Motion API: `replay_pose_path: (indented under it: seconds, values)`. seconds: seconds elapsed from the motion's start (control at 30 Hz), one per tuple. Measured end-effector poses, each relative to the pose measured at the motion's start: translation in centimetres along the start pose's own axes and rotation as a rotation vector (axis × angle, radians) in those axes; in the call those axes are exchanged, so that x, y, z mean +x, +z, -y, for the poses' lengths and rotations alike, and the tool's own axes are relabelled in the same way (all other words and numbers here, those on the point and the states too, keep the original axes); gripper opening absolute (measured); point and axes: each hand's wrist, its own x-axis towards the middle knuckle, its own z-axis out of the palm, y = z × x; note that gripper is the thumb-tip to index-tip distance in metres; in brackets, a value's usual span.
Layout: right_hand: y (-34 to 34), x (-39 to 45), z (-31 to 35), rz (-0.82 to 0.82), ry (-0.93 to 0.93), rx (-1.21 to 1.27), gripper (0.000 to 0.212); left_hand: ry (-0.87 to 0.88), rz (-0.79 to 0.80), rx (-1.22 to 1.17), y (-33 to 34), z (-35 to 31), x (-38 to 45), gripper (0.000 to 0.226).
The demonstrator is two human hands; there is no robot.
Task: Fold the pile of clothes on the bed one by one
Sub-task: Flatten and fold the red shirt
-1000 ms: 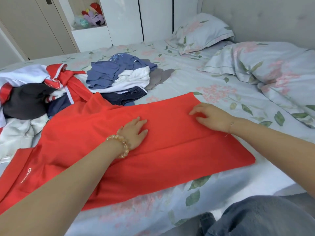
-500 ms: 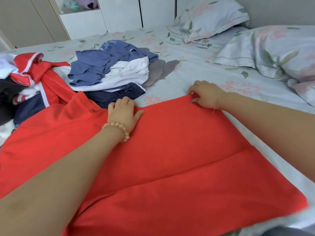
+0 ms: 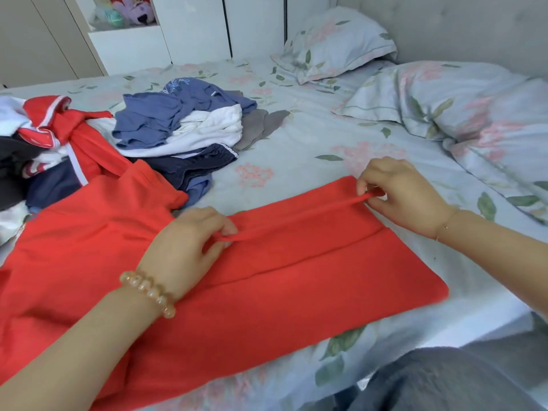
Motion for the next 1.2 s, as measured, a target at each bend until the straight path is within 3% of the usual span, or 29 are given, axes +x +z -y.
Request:
replay_pose_path:
  seconds: [0.13, 0.3, 0.43, 0.5, 0.57, 0.63, 0.7, 0.77, 0.87, 1.1, 1.2]
  values:
    - [0.7, -2.6, 1.1, 0.099, -0.046, -0.171, 0.033, 0.012, 0.125, -0.013, 1.9, -0.9, -2.0, 0.021]
    - [0.4, -3.4, 1.8, 0.115, 0.052, -0.215, 0.029, -0.045, 0.103, -0.061, 2.0, -1.2, -2.4, 0.02]
    - [-0.5, -2.8, 3.8, 0.278, 0.072, -0.325, 0.02, -0.094, 0.154, -0.115, 1.3, -1.3, -2.0, 0.014]
    - [-0.6, -2.2, 4.7, 0.327, 0.16, -0.352, 0.029, -0.118, 0.167, -0.127, 1.0, -2.0, -1.9, 0.014]
    - [-0.5, -1.5, 5.9, 0.196, 0.21, -0.177, 0.05, -0.136, 0.125, -0.067, 0.8, -2.9, -1.7, 0.037]
    - [0.4, -0.1, 7.5, 0.052, 0.175, 0.062, 0.048, -0.177, 0.031, -0.061, 0.8, -3.7, -1.0, 0.047]
    - [2.3, 1.6, 9.4, 0.107, 0.121, 0.172, 0.04, -0.24, -0.022, -0.065, 1.5, -3.8, -0.3, 0.055]
    - [4.8, 2.7, 11.0, 0.267, 0.089, 0.149, 0.041, -0.31, 0.137, 0.01, 2.9, -3.7, -0.2, 0.069]
    - [7.5, 2.5, 10.7, 0.511, 0.101, 0.052, 0.056, -0.391, 0.457, 0.164, 5.0, -3.4, -1.0, 0.064]
    - [5.1, 0.4, 4.4, 0.529, 0.439, -0.032, 0.064, -0.375, 0.501, 0.164, 4.8, -3.1, -0.9, 0.064]
    - [5.3, 1.1, 5.6, 0.494, 0.472, -0.104, 0.06, -0.372, 0.489, -0.142, 3.0, -2.1, -0.6, 0.057]
